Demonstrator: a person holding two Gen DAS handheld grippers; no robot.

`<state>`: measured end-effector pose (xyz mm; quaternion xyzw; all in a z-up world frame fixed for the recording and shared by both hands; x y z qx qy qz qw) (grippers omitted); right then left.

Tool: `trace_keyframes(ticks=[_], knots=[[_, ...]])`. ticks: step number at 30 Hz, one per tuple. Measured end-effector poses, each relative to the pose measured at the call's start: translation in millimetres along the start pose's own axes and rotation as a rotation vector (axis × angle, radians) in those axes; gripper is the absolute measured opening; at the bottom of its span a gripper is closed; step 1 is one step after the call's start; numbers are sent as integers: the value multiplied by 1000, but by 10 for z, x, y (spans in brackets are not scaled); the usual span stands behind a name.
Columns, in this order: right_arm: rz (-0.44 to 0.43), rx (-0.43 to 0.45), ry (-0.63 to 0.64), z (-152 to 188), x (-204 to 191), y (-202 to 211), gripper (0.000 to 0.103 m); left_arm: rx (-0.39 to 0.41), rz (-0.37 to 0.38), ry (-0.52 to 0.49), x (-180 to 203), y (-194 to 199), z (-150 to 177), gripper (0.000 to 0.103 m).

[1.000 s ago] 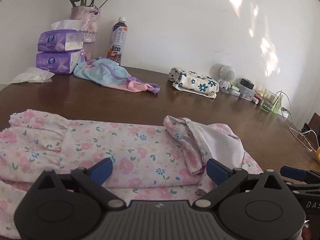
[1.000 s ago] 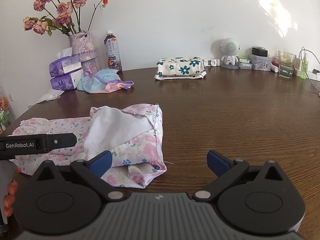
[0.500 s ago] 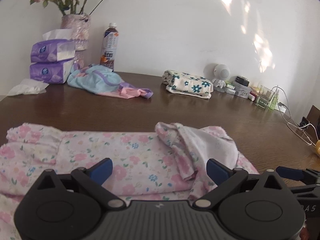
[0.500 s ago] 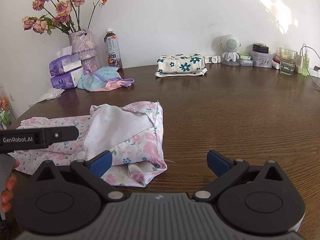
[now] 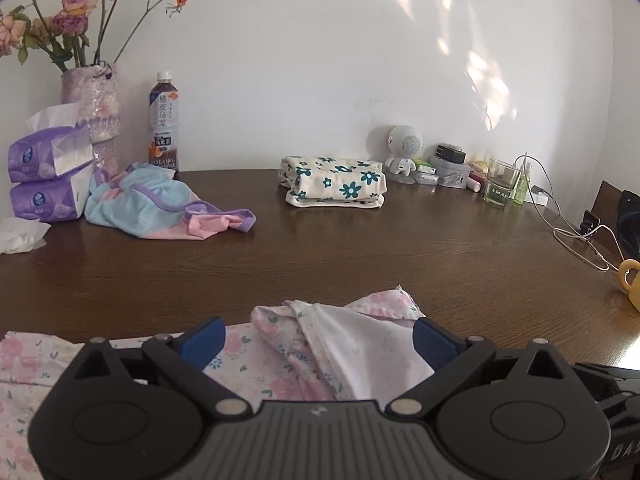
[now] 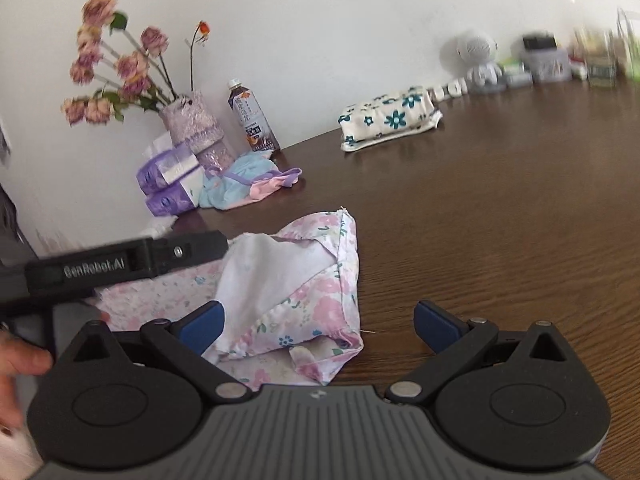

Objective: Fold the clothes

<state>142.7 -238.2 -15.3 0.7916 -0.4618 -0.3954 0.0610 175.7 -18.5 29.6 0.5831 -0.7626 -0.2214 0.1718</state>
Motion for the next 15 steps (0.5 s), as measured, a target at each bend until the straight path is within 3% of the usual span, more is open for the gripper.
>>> trace_keyframes(ticks=[5, 11, 15], knots=[[-44, 38, -73, -129, 162, 37, 103, -16, 7, -13, -15, -65, -3, 100], [-12, -55, -69, -202, 220, -144, 103, -40, 19, -11, -60, -185, 31, 97], [22, -63, -64, -246, 175, -237, 103, -61, 44, -13, -90, -263, 66, 70]])
Point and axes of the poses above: each gripper's, at about its wrist camera, not at the fingertips, and y roughly against the way its jaws point, x to its right, z to its underside, the point moved 4 cm from there along -y, roughly the way its jaws point, and after that the axes turned 7 degrees about -y, right-handed, at the moved point
